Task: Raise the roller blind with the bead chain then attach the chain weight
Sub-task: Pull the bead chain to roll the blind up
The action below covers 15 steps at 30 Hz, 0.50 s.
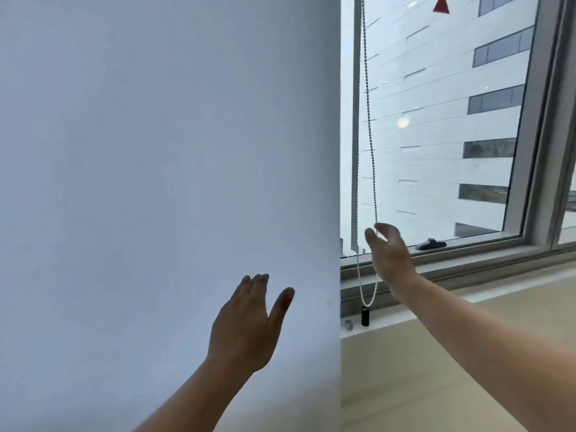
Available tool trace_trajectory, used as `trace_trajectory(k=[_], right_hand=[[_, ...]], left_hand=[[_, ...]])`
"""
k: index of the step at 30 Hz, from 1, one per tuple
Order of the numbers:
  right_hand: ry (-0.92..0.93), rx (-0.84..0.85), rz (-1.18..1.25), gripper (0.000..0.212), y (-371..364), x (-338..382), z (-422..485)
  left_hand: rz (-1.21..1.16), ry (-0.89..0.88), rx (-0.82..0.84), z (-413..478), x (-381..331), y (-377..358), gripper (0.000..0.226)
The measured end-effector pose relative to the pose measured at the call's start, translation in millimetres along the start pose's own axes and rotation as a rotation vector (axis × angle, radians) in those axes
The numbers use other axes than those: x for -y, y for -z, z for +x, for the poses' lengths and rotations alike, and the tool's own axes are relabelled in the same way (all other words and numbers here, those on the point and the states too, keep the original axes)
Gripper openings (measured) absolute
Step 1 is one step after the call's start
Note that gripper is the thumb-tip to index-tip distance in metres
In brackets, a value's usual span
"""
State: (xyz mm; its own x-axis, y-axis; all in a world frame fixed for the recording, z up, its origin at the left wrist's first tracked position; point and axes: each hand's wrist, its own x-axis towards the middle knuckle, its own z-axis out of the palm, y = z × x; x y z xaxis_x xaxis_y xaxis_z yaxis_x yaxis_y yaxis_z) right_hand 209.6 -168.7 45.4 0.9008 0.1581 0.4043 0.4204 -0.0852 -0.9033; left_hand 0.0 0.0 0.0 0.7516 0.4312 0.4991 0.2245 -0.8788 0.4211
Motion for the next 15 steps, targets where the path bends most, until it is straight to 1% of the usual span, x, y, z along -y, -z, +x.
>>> trace_trajectory(k=[2, 4, 5, 7, 9, 10, 12, 14, 15], right_hand=[[-0.001, 0.050, 0.032, 0.042, -3.0, -1.6, 8.8], [0.007, 0.140, 0.056, 0.036, -10.7, -3.7, 14.5], [-0.003, 0.192, 0.109, 0.035, -15.3, -7.5, 19.6], [-0.043, 0.322, 0.301, 0.034, -17.6, -8.1, 22.7], [-0.073, 0.447, 0.464, 0.035, -12.6, -7.2, 24.1], [-0.074, 0.483, 0.517, 0.035, -9.7, -7.9, 24.1], [-0.050, 0.497, 0.615, 0.034, -4.2, -12.8, 22.8], [0.029, 0.479, 0.677, 0.033, 0.7, -17.6, 19.1], [0.068, 0.486, 0.707, 0.033, 3.2, -18.9, 17.6]], left_hand=[[-0.002, 0.020, -0.009, 5.9, -10.4, -8.6, 0.096], [0.001, 0.050, -0.013, 14.0, -25.0, -15.8, 0.095], [-0.010, 0.062, -0.013, 19.7, -34.9, -20.7, 0.094], [-0.043, 0.079, -0.016, 29.8, -54.3, -29.6, 0.092], [-0.075, 0.088, -0.054, 40.7, -73.6, -38.7, 0.088], [-0.097, 0.093, -0.076, 45.5, -83.1, -42.6, 0.086], [-0.183, 0.099, -0.131, 55.4, -101.8, -48.1, 0.082], [-0.302, 0.081, -0.171, 63.5, -119.9, -47.7, 0.078], [-0.336, 0.065, -0.185, 68.9, -130.2, -45.7, 0.072]])
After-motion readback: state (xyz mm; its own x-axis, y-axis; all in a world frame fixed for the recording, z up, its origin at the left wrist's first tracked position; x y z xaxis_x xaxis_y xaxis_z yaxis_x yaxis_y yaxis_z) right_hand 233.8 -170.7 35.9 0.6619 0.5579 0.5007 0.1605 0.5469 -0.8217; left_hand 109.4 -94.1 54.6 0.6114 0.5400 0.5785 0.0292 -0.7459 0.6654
